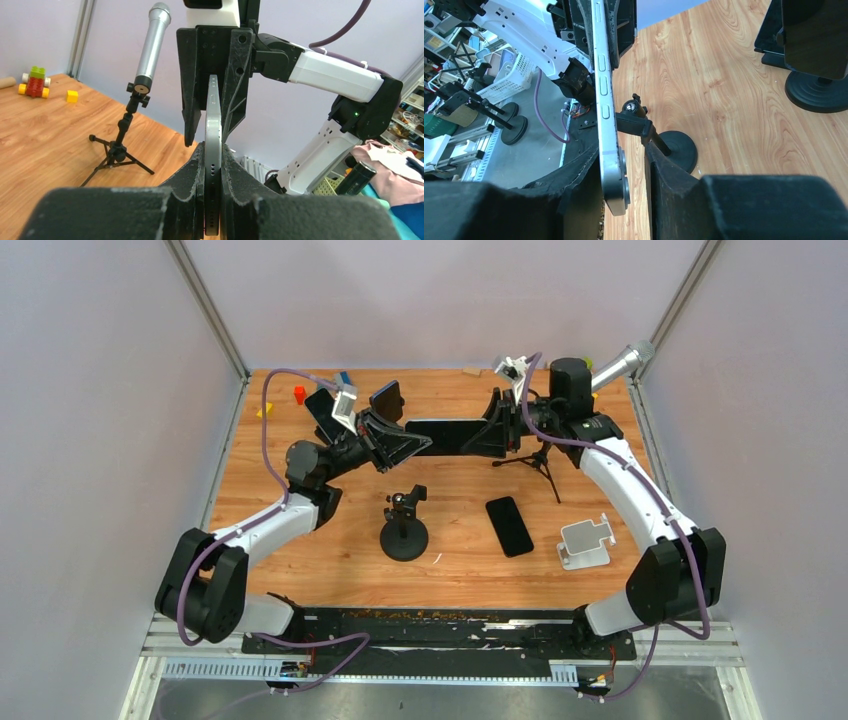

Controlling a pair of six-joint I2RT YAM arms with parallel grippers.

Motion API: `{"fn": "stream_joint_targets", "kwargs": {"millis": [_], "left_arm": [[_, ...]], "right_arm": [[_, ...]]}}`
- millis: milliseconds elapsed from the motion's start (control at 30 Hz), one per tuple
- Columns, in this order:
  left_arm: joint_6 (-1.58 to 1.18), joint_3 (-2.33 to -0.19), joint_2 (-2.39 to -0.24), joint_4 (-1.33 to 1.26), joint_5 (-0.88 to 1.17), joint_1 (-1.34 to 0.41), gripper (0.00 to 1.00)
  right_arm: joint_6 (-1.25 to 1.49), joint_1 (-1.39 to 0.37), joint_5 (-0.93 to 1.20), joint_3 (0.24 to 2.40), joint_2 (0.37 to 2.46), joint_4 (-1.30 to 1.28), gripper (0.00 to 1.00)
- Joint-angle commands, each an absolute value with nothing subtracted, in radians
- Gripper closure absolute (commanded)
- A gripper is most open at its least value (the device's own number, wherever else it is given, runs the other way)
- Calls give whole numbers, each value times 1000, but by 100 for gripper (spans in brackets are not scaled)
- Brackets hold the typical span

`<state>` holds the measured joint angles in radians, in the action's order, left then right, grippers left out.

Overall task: Place the phone on the phone stand
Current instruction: Pick up the phone at the center of the board.

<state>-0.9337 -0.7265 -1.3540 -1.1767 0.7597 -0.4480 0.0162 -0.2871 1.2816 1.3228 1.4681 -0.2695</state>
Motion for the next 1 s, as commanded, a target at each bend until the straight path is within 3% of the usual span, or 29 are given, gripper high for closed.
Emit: {"fn": "stream_joint_targets", "kwargs": {"millis": [0,167,433,533,800,933,967], "left_arm": [[-903,-730,-1341,-1271,748,-463,100],[-894,-724,-1348,-1282,747,-474,100],[-839,-700,-1345,-1278,746,-480,100],[-797,-694,-1327,-1253,756,-480,95],[-614,-724,-1269,-1066,835,-480,53],[-484,-799,-1251,-871,915,-480,17],[-452,-821,-1248,-754,928,-480,13]], "right_arm": [[28,-279,1318,1322,1415,-207,66],[36,-279,1338,1320,1411,-198,69],[28,-267,1393,1318,1409,-189,97],[14,-261,1411,1315,1401,-190,100],[-49,-260,1418,1301,1380,-192,100],[-118,-259,1391,1298,1365,-254,100],[-146,-259,1384,1302,1364,-285,100]]}}
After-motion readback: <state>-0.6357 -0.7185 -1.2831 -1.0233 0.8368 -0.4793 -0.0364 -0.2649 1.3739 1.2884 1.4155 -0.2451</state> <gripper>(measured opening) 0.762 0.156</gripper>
